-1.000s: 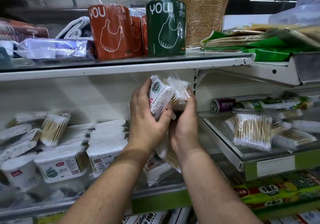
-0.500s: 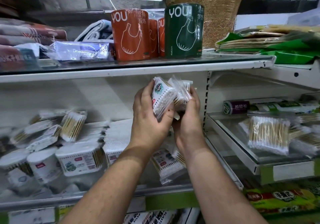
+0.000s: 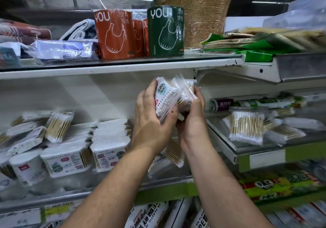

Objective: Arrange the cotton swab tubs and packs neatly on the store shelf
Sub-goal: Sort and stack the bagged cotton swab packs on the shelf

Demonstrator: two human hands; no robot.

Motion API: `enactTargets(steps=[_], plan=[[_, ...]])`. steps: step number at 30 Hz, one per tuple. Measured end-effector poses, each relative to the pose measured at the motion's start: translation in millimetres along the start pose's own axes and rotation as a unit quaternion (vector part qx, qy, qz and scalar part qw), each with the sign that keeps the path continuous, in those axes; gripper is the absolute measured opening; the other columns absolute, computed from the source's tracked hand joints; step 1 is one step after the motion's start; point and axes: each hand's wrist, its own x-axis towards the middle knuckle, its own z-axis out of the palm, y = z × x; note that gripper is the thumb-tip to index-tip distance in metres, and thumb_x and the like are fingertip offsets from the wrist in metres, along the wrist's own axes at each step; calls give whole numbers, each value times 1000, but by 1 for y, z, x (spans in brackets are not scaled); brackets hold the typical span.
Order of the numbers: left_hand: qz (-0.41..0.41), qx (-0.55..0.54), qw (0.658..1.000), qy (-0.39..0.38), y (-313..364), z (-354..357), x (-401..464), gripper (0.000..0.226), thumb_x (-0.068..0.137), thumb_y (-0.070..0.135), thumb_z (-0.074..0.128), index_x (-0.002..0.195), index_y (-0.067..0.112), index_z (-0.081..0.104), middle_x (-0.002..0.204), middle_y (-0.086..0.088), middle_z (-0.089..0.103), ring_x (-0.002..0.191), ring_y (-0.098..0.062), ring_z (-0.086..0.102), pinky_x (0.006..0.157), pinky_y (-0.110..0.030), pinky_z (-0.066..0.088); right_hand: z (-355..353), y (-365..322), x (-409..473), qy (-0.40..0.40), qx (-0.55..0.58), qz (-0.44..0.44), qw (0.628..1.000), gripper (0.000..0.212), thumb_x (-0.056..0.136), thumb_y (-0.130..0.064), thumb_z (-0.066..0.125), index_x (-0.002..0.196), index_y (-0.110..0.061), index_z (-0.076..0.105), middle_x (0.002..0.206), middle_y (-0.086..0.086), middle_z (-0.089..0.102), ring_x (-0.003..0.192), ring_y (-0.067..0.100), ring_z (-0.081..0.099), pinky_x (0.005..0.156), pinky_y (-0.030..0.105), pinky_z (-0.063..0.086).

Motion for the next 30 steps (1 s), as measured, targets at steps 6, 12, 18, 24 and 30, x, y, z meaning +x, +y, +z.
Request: enactTargets(steps=[6,12,18,24,30], plan=[[26,-9,1000,-3,13,-4,-9,76,78,64,42,147,46,15,149,12,23,128,-12,39,97,-41,46,-4,-16,-18,-2,0,-22,1000,36,103,-28,41,136,-39,47,110,-3,68,88,10,71,78,36,58],[54,-72,996,-30,33,7,-25,78,82,58,45,151,33,21,145,10,26,131,-4,34,104,-11,30,-24,-35,-46,37,-29,-56,997,37,101,-34,43,137,-40,47,124,3,66,112,22,65,97,48,52],[84,-134,985,-66,65,21,-49,81,80,55,49,152,29,22,144,-2,33,130,-18,39,102,-47,42,-58,-54,-70,63,6,-102,993,64,84,-48,53,145,-30,43,137,13,57,123,32,58,100,54,47],[121,-191,969,-98,96,39,-58,82,80,54,49,152,27,22,146,2,27,130,-21,40,100,-49,43,-85,-86,-85,89,12,-156,984,63,89,-41,51,147,-22,39,138,19,54,123,37,57,99,56,48],[145,-197,962,-122,130,68,-67,82,78,52,52,152,29,22,145,-3,30,134,-24,35,104,-51,39,-117,-112,-94,142,22,-196,970,73,82,-48,61,147,-22,40,141,16,53,127,34,54,107,55,41]])
